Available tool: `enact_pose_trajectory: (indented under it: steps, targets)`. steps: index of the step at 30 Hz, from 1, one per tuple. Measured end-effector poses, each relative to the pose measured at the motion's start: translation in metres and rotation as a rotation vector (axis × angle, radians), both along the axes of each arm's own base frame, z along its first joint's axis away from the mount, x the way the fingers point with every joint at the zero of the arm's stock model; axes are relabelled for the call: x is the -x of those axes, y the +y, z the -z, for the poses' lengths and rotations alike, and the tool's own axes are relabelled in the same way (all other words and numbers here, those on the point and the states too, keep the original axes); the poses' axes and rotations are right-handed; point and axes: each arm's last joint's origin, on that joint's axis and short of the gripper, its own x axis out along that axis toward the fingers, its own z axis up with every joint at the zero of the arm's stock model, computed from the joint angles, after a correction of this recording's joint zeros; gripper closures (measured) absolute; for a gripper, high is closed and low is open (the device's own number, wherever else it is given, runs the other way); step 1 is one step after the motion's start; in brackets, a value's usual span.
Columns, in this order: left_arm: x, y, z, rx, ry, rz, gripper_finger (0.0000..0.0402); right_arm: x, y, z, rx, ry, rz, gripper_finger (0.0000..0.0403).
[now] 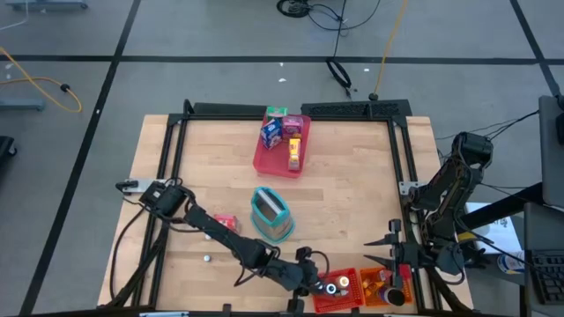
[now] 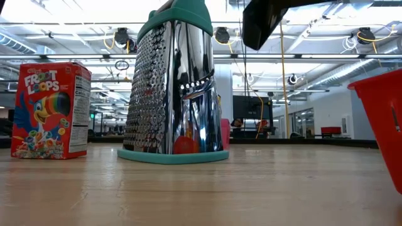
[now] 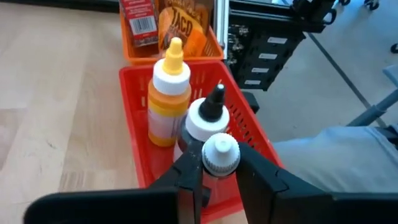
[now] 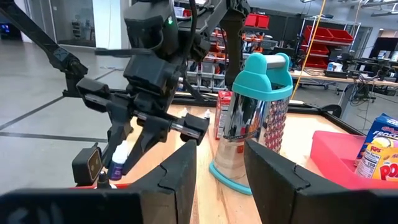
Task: Pick & Place Kitchen Items
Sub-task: Put the violet food coloring bottle into the red bin, then put the red cereal box into the pink bin
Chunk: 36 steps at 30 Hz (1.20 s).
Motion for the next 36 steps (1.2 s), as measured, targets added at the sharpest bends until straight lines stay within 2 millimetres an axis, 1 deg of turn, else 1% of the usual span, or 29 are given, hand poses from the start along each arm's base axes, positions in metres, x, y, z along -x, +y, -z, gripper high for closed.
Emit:
enact_pose_trajectory:
  steps: [7,16,19,23,26,30,34,36]
  targets:
    - [0.0,-0.001,0.0,0.003,-0.001,0.0,0.03,0.0,0.0,0.0,0.0,0.0,0.0,0.0277]
    - [0.0,-0.001,0.0,-0.01,-0.009,0.008,0.0231,0.0,0.0,0.0,0.0,0.0,0.0,0.0277]
    - [0.0,-0.001,0.0,-0.007,-0.006,0.009,0.022,0.0,0.0,0.0,0.0,0.0,0.0,0.0277]
    - [0.003,-0.003,0.001,0.006,0.025,0.026,0.0221,0.0,0.0,0.0,0.0,0.0,0.0,0.0277]
    - [0.012,-0.005,0.001,0.008,0.122,0.006,0.0225,0.0,0.0,0.0,0.0,0.0,0.0,0.0277]
    - [0.035,-0.014,-0.005,-0.038,0.232,-0.105,0.0226,0.0,0.0,0.0,0.001,0.0,0.0,0.0277]
    - [0.064,-0.03,-0.011,-0.133,0.271,-0.222,0.0227,0.0,0.0,0.001,0.006,0.002,0.0,0.0277]
    - [0.08,-0.037,-0.02,-0.15,0.278,-0.284,0.0227,0.0,0.0,0.001,0.006,0.002,-0.001,0.0277]
